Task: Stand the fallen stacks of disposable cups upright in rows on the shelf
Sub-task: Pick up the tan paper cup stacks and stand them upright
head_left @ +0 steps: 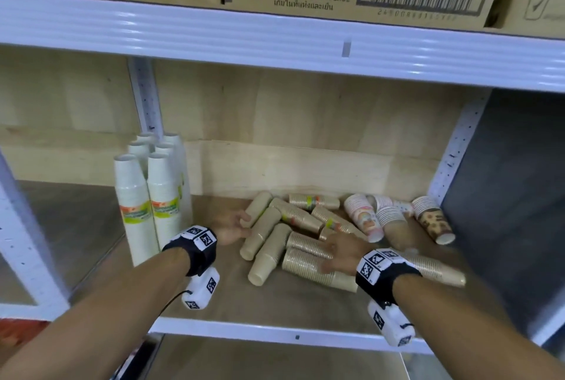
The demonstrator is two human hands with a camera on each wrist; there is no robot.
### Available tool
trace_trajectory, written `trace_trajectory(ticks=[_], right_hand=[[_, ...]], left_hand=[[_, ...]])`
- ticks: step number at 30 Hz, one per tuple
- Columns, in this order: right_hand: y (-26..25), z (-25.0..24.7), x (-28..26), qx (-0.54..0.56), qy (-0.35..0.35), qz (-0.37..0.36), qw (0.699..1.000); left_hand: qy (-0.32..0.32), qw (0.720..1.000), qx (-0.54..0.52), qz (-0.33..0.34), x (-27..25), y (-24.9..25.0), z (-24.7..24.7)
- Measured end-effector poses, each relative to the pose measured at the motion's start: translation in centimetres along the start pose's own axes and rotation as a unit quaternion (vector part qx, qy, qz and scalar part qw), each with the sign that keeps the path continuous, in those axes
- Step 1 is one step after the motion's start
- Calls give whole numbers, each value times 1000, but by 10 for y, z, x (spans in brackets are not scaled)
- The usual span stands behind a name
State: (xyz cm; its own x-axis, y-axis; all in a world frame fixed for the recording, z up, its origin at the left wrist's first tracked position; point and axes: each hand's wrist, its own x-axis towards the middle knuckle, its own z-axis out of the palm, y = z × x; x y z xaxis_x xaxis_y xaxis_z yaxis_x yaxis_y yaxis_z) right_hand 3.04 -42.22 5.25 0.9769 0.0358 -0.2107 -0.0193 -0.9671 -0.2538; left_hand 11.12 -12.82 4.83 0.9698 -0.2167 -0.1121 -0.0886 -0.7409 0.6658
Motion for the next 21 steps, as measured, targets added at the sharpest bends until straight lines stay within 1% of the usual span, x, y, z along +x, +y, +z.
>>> trace_trajectory(ticks=[3,9,21], right_hand=[[9,13,-4,1,7,4,1000],[14,26,-7,-21,-1,-1,1000],[8,29,-12,-38,-15,-17,999]], left_hand=[[-1,1000,2,-4,2,-7,10],[-4,1000,22,-9,3,-13,25],[-8,999,29,-36,6,-16,36]])
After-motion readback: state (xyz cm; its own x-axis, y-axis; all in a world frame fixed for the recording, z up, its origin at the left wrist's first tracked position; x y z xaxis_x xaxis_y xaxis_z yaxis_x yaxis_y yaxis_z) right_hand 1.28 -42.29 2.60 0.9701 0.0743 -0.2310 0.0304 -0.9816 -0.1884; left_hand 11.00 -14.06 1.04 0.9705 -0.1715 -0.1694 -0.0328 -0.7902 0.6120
